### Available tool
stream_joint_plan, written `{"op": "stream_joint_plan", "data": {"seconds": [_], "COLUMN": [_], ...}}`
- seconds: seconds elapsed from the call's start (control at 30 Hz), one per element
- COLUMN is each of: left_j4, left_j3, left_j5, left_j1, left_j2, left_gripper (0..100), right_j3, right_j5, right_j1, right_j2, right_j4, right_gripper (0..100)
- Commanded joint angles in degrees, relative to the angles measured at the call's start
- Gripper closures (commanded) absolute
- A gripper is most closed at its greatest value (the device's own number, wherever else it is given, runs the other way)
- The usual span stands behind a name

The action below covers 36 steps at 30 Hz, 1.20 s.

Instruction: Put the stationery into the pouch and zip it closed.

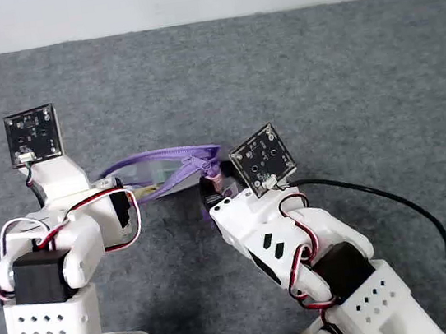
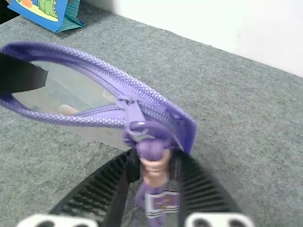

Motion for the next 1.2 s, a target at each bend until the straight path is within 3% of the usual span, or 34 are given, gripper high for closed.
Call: {"op": "stream_joint_plan", "data": {"seconds": [0.0, 0.27, 0.43, 0.6, 0.9, 1.0, 1.17], "left_j4": [-0.70, 0.09, 6.07, 11.78, 17.85, 17.85, 17.93], "left_j3": [-0.40, -0.75, -5.58, -14.29, -34.07, -33.01, -24.04], "left_j5": [-0.26, -0.35, 0.62, 3.60, 3.69, 1.23, -0.26], "left_j1": [0.00, 0.00, 0.09, 0.44, 0.70, 1.23, 8.62], "left_j2": [-0.44, -0.44, -0.44, -0.44, -0.62, -3.96, -12.22], "left_gripper": [99, 97, 82, 76, 70, 70, 72], "right_j3": [-0.79, -4.04, -11.52, -19.34, -20.84, -21.80, -23.03], "right_j5": [0.53, 3.52, 3.25, 0.79, 0.79, 0.97, 4.84], "right_j1": [0.40, 0.40, 0.13, 0.31, 0.48, 0.48, 0.48], "right_j2": [-1.01, -1.19, -1.19, -1.10, -0.57, -0.57, -0.48], "right_j4": [-1.01, 0.04, 11.03, 18.77, 13.14, 13.05, 12.44], "right_gripper": [97.6, 98.9, 99.1, 99.1, 99.1, 99.1, 99.1]}}
